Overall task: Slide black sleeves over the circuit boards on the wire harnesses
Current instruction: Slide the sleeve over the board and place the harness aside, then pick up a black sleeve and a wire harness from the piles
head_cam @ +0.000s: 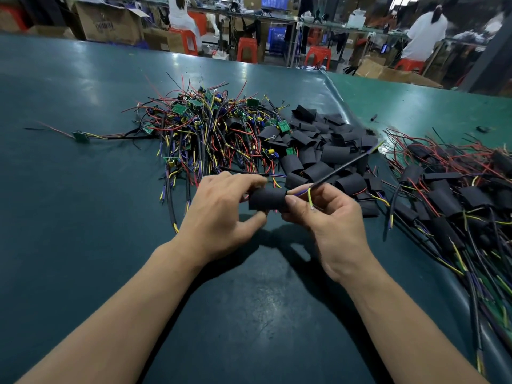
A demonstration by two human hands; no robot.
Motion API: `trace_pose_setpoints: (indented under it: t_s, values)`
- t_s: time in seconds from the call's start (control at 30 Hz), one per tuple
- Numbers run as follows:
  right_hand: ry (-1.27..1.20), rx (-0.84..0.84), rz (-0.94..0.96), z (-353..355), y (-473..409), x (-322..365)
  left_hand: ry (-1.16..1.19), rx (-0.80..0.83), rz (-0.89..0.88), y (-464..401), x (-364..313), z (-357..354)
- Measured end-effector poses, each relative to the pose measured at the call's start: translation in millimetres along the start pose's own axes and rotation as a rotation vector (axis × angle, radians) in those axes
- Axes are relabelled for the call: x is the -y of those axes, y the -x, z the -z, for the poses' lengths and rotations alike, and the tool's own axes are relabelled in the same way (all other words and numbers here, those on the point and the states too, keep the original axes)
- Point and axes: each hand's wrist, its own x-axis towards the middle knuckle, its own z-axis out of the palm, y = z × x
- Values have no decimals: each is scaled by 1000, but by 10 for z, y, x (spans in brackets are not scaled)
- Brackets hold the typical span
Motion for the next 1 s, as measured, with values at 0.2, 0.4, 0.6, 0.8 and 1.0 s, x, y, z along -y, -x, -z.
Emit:
trace_pose_setpoints:
  t_s: [0.2,0.4,0.6,0.8,1.0]
  values:
    - [-98,-7,-110,25,-3,19,-68,-154,-90,13,59,6]
    - [-66,55,-132,4,17,55,-137,-274,-224,1,98,-32]
    - [25,-186,137,21,-28,57,-197,-355,-63,-14,96,-51]
    - [-438,-867,179,546,-212,304,-323,-300,340,16,192,-51]
    - [-435,-752,-157,574,-189,246,-410,-162,677,44,307,-48]
